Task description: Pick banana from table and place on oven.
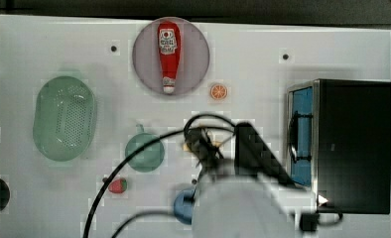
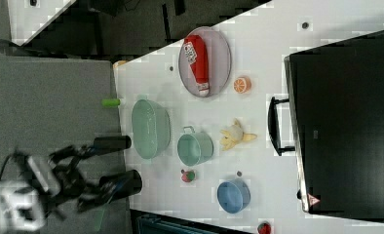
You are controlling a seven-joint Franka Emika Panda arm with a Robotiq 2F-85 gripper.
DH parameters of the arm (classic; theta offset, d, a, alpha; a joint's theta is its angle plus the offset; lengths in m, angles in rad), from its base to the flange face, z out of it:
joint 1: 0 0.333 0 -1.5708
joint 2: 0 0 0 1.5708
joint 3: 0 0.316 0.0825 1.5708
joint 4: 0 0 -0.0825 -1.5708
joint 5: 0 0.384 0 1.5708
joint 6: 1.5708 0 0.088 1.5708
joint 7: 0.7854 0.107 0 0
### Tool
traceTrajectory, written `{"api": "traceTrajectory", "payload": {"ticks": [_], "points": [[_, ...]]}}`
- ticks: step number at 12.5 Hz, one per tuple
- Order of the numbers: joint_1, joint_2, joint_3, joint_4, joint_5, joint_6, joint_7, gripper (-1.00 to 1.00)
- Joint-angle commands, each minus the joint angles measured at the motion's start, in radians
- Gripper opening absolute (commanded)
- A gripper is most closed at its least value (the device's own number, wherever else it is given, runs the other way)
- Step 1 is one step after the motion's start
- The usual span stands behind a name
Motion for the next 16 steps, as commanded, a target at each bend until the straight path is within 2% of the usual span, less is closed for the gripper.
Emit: {"api": "traceTrajectory", "payload": {"ticks": [1,7,11,16], "points": [[-0.001,0.121,0.008,-0.161,0.003,0.083,0.056,1.0],[0.0,0.345,0.021,-0.35,0.003,0.505,0.056,1.0],[0.001,0.529,0.039,-0.335,0.003,0.621,0.056,1.0],[0.002,0.695,0.057,-0.334,0.003,0.812,0.057,1.0]]}}
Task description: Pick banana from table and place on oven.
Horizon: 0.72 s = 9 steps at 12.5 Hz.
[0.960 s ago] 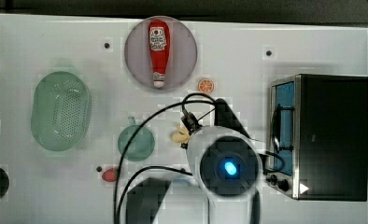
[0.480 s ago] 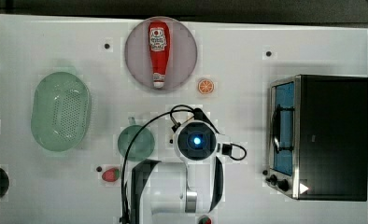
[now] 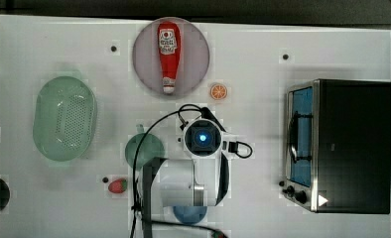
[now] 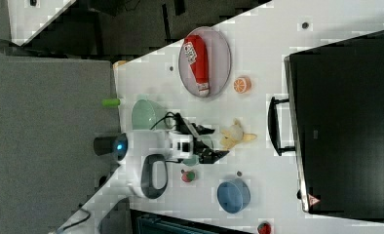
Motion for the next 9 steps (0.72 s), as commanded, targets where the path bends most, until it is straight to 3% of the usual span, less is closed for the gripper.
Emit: {"api": "traceTrajectory", "payload": {"ticks": [1,5,9], "points": [[-0.005,0.047,0.013,-0.018,-0.007,0.108,0.036,1.0],[-0.005,0.132,0.019,-0.017,-0.007,0.203,0.038,0.93],[-0.006,0.135,0.02,-0.012,-0.007,0.21,0.038,-0.06]]}}
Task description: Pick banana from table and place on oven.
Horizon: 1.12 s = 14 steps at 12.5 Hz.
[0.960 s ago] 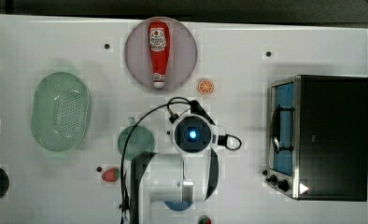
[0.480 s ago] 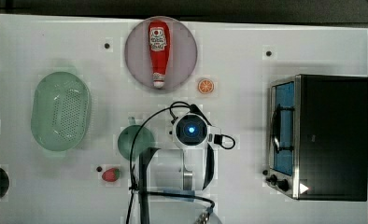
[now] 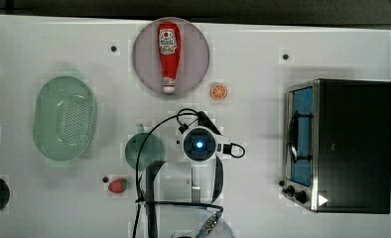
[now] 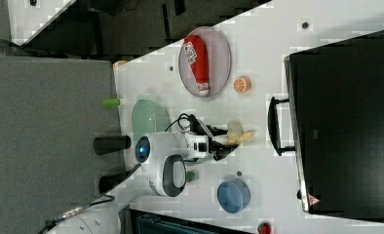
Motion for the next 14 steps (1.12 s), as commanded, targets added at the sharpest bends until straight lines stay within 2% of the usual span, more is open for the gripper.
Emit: {"api": "traceTrajectory", "payload": {"ticks": [1,2,5,7,11,14], "points": [[0.011,-0.016,-0.006,0.004,0.004,-0.006,0.037,-0.27],[0.011,-0.017,-0.004,0.008,0.004,-0.005,0.037,-0.45],[0.011,-0.053,0.001,0.034,0.004,-0.005,0.038,-0.46],[0.008,-0.145,-0.002,0.077,0.005,-0.051,0.041,-0.45],[0.003,-0.383,-0.012,0.234,0.005,-0.478,0.041,-0.45],[-0.001,-0.506,-0.06,0.389,0.005,-0.812,0.04,-0.45]]}}
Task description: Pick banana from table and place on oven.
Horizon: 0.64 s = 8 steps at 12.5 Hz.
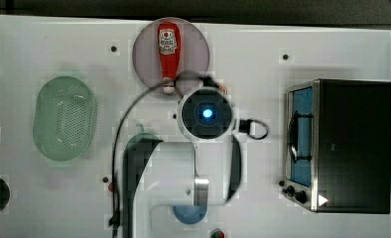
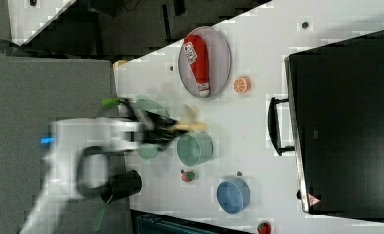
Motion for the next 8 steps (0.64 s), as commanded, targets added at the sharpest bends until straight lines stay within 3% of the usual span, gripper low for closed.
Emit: {"api": "traceTrajectory", "payload": {"ticks": [1,4,8], "points": [[-0.011,-0.107,-0.071,0.132,-0.018,-0.224,0.039,-0.46],[-0.031,-0.113,-0.195,0.21,-0.043,-0.318,0.0,-0.46],[-0.04,-0.036,-0.385,0.239,-0.148,-0.239,-0.355,-0.45]]}}
